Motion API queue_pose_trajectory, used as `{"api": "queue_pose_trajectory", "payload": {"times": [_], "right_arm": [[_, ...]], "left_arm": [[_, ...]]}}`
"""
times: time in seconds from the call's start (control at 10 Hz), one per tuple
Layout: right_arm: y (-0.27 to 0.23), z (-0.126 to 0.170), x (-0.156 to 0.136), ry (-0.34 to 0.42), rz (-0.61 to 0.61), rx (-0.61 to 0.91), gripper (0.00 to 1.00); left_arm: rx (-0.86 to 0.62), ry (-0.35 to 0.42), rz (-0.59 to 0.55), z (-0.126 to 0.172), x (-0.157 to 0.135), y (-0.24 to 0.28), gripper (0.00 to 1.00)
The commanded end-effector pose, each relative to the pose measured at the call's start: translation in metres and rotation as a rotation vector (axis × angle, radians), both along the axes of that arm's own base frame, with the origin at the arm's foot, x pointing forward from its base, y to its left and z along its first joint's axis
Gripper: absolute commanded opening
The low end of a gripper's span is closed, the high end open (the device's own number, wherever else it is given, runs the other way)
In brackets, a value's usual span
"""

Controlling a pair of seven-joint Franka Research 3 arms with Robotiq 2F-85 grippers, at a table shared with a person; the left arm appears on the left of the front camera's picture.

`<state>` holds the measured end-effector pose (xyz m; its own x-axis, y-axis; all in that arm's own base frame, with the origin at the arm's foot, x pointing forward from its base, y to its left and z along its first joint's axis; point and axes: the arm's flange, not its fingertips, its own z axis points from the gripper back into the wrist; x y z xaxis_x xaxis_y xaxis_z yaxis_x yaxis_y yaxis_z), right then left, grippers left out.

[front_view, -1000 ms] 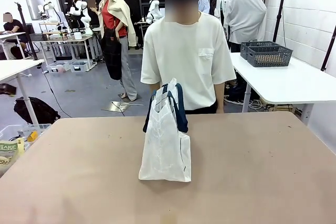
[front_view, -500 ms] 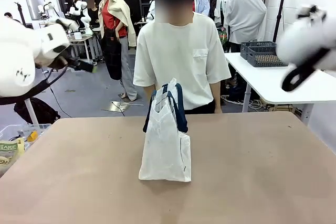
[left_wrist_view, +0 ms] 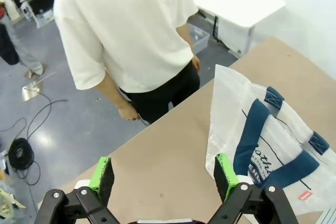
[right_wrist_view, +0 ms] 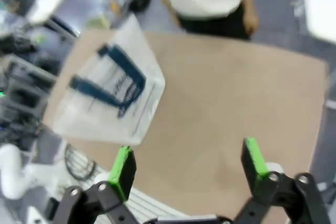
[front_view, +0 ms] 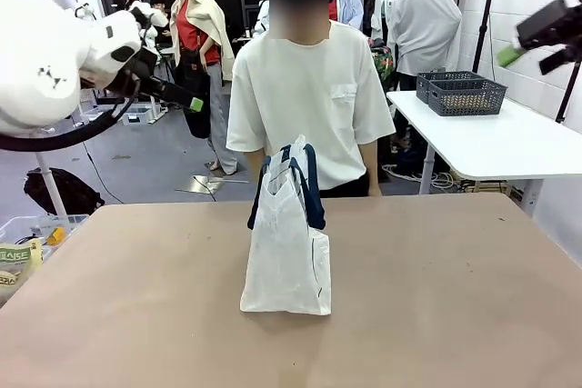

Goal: Transfer purchased items from the store into the shopping bag.
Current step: Open the Reusable shopping bag in the center of the table.

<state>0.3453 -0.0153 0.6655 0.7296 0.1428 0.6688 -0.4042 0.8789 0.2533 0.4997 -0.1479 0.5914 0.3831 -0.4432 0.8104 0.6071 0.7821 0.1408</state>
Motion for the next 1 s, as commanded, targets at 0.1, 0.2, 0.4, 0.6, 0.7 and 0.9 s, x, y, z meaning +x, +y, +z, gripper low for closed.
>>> {"api": "queue_pose_trajectory", "payload": {"times": [0.1, 0.2, 0.4, 0.6, 0.7, 0.9], "right_arm": [[0.034, -0.008, 0.0, 0.06, 0.088, -0.121, 1.0], [0.045, -0.013, 0.0, 0.038, 0.104, -0.139, 1.0], [0.069, -0.028, 0.002, 0.009, 0.07, -0.136, 1.0], [0.05, -0.01, -0.004, 0.045, 0.118, -0.132, 1.0], [0.05, -0.01, -0.004, 0.045, 0.118, -0.132, 1.0], [0.053, -0.012, -0.002, 0.028, 0.113, -0.118, 1.0]], "left_arm": [[0.175, 0.033, -0.038, 0.0, 0.027, -0.057, 1.0], [0.186, 0.042, -0.058, -0.002, 0.03, -0.075, 1.0], [0.182, 0.069, -0.083, -0.006, 0.028, -0.087, 1.0], [0.178, 0.037, -0.076, -0.017, 0.028, -0.082, 1.0], [0.178, 0.037, -0.076, -0.017, 0.028, -0.082, 1.0], [0.186, 0.048, -0.082, -0.017, 0.029, -0.087, 1.0]]}}
